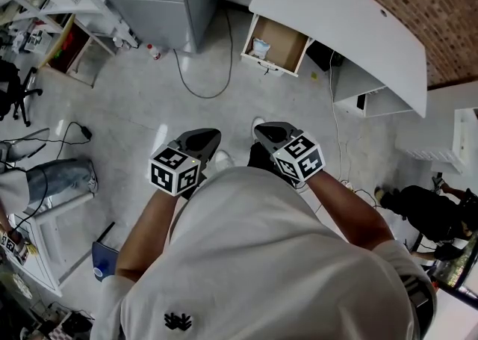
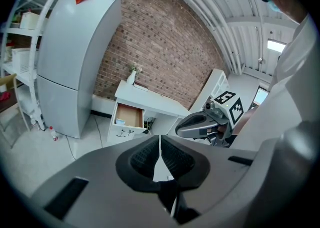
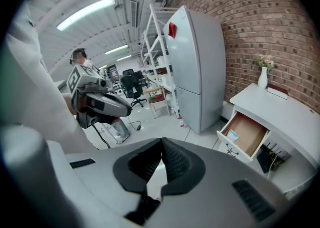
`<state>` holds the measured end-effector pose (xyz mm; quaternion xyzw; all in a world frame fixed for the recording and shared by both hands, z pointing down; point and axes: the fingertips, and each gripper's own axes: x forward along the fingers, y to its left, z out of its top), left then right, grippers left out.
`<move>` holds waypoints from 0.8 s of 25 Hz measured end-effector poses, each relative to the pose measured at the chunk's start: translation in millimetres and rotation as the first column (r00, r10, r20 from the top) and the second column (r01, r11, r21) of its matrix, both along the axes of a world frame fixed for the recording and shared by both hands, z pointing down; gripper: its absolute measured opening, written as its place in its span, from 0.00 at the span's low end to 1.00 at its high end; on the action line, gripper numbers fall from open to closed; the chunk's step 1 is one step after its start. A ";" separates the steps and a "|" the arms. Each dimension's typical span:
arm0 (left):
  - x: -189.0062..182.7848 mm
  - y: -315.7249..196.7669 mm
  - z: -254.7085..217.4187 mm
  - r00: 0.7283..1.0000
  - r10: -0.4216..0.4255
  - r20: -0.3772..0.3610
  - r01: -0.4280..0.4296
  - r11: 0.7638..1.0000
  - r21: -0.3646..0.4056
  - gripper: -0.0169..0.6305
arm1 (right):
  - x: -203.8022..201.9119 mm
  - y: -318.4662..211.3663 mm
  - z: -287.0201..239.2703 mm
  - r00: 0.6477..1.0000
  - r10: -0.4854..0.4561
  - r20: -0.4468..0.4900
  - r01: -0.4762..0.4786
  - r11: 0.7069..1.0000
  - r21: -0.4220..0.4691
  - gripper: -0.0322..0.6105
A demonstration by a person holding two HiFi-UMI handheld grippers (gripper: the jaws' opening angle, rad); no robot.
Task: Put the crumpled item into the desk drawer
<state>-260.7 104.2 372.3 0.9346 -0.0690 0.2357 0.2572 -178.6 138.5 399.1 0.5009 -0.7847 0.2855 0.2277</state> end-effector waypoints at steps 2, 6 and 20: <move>-1.4 0.3 0.3 1.000 -0.002 0.000 0.002 1.000 0.000 0.07 | -2.5 0.9 -0.2 1.000 -0.003 -0.001 0.003 1.000 0.002 0.09; -3.8 2.2 0.7 1.000 0.001 0.000 -0.001 1.000 0.000 0.07 | -8.1 2.5 -3.1 1.000 -0.011 -0.005 0.011 1.000 0.008 0.10; -11.0 2.5 8.1 1.000 0.004 0.014 -0.004 1.000 -0.014 0.07 | -20.5 2.9 -2.7 0.999 -0.035 -0.027 0.035 0.999 0.013 0.09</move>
